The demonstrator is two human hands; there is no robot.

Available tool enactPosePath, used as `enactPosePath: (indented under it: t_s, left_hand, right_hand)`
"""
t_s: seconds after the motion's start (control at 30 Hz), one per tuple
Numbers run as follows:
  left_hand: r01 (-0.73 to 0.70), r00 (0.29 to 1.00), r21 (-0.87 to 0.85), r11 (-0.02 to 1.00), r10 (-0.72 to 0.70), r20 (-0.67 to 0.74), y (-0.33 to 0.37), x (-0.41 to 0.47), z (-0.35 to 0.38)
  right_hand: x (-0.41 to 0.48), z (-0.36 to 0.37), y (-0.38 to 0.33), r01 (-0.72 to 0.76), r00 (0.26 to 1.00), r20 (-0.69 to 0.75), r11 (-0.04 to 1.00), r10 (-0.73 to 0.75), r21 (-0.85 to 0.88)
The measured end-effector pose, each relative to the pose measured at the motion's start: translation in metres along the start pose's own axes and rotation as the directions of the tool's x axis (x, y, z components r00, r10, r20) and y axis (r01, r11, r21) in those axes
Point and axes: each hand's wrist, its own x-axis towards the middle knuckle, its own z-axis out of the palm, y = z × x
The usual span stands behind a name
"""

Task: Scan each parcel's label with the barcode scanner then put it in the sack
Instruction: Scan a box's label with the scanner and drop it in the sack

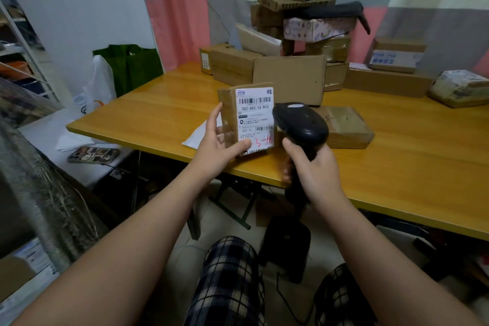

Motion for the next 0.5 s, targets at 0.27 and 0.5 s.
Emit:
enactPosePath:
  t_s: [0.27, 0.5]
  left_hand:
    - [-0.028, 0.999, -0.020, 0.999, 0.027, -0.032, -0.004, 0.005, 0.003]
    - [-0.027, 0.999, -0.013, 1.000, 0.027, -0.025, -0.007, 0.007, 0.002]
  right_hand:
    - [-0.019, -0.010, 0.004, 0.031, 0.999, -0.008, 0.988, -0.032, -0.152]
    - [-0.022, -0.010, -0.009, 0.055, 0.998, -0.011, 0.994, -0.056, -0.097]
